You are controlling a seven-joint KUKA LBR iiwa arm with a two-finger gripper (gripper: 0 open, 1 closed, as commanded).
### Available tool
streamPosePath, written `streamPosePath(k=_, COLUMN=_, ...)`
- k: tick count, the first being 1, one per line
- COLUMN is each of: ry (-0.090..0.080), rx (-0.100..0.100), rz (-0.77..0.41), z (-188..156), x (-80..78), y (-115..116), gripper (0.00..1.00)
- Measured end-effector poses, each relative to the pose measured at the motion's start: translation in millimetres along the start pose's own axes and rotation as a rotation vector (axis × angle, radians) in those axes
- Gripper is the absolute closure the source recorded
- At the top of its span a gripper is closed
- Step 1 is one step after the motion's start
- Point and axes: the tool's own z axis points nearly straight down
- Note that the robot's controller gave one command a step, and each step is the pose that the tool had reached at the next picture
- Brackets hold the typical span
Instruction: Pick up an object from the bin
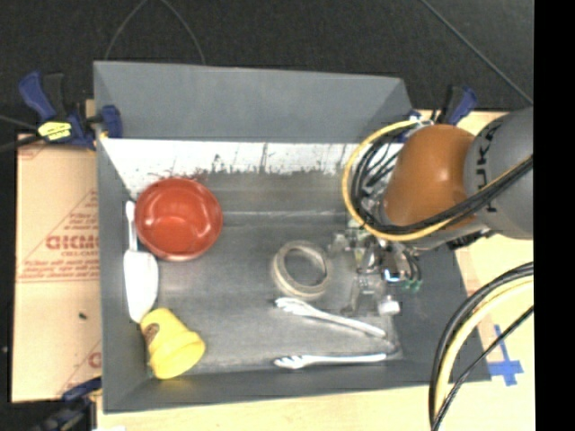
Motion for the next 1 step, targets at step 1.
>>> streamPosePath(k=1, ry=-0.007, rx=0.005, rz=-0.172, z=-12.4, x=-14.3, y=-12.3, gripper=0.0)
